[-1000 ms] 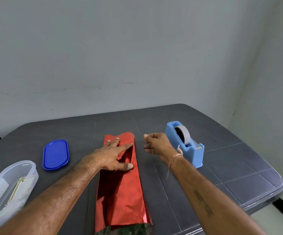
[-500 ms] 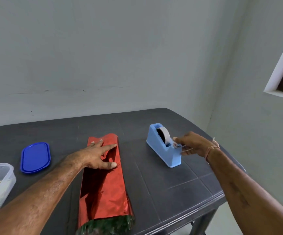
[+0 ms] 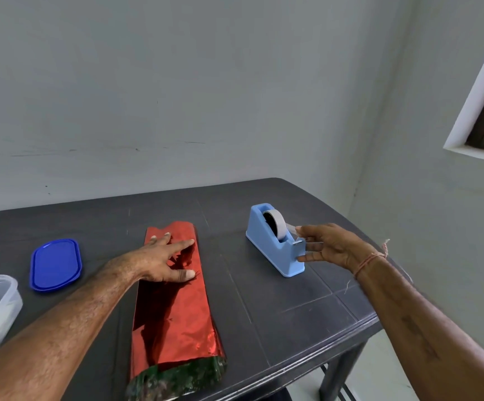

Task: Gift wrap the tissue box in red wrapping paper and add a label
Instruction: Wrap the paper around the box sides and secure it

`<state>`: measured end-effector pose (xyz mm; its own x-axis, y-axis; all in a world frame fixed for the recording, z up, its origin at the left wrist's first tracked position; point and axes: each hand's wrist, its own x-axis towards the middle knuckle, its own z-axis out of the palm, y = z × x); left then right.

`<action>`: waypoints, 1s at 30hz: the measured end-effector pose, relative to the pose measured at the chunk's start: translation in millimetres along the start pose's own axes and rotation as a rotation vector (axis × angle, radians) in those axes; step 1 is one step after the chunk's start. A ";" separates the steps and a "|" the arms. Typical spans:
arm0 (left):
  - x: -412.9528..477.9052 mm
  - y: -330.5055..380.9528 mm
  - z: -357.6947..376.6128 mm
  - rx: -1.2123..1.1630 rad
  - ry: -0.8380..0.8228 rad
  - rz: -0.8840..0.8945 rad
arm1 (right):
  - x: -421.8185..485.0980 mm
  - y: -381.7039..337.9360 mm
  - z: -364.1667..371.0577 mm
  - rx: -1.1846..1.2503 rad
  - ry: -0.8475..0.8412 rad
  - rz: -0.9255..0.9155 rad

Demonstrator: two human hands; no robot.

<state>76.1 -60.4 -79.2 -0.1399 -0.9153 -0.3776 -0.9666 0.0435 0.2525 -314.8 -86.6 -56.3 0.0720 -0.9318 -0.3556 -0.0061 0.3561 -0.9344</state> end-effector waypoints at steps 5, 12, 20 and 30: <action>-0.2 -0.2 -0.2 0.000 -0.003 0.002 | -0.5 20.4 -4.0 0.103 0.030 -0.022; 0.6 0.1 -1.2 0.000 -0.012 -0.002 | -5.5 32.6 -2.3 0.160 0.072 -0.016; 3.7 -4.9 -1.5 -0.015 -0.015 0.012 | -4.6 56.0 -8.6 0.190 0.047 -0.016; 7.9 -8.0 -1.7 0.000 -0.024 0.031 | 1.9 78.5 -3.6 0.172 0.089 -0.131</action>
<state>83.1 -68.7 -82.7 -0.1747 -0.9037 -0.3910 -0.9617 0.0714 0.2647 -318.7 -60.6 -130.4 -0.0276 -0.9706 -0.2391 0.1678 0.2313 -0.9583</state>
